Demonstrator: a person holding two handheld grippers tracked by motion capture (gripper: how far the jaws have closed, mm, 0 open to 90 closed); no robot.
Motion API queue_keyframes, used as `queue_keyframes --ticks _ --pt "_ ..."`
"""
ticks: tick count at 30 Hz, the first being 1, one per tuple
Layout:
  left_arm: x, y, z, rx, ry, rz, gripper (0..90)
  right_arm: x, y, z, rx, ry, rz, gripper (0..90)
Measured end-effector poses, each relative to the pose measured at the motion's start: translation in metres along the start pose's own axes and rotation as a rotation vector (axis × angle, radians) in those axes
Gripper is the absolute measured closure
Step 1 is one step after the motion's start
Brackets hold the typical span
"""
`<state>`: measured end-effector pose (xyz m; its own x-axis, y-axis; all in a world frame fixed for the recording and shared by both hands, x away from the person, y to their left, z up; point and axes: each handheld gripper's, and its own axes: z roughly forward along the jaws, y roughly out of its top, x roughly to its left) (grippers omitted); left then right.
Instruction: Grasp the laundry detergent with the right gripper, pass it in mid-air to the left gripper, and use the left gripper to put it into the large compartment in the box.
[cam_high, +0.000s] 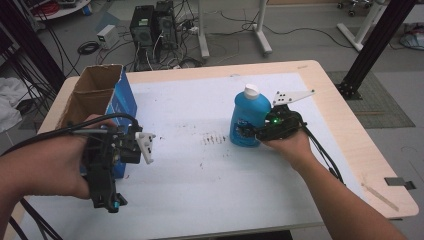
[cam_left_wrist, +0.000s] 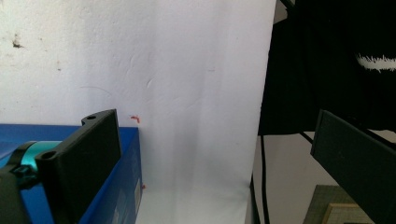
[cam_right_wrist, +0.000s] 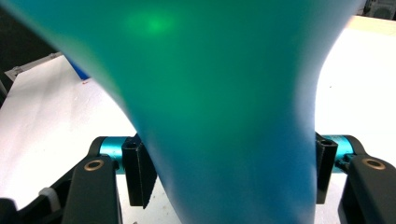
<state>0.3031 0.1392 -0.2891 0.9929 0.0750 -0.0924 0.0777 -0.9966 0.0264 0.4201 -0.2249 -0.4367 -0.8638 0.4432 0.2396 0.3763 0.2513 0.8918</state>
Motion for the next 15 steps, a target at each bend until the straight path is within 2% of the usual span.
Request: queue_keyframes --ticks 9,11,15 --pt "-0.0003 0.0016 0.0008 0.005 -0.002 0.005 1.8 -0.0004 -0.0004 0.0 -0.006 0.005 -0.011 35.7" --pt "-0.0002 0.0018 0.0012 0.004 -0.001 0.003 1.8 -0.0002 -0.0007 -0.0007 -0.002 0.004 -0.035 39.1" --pt "0.0006 0.0021 0.0011 0.003 0.0 0.004 1.7 0.0011 -0.0003 -0.0007 0.001 -0.003 -0.054 40.4"
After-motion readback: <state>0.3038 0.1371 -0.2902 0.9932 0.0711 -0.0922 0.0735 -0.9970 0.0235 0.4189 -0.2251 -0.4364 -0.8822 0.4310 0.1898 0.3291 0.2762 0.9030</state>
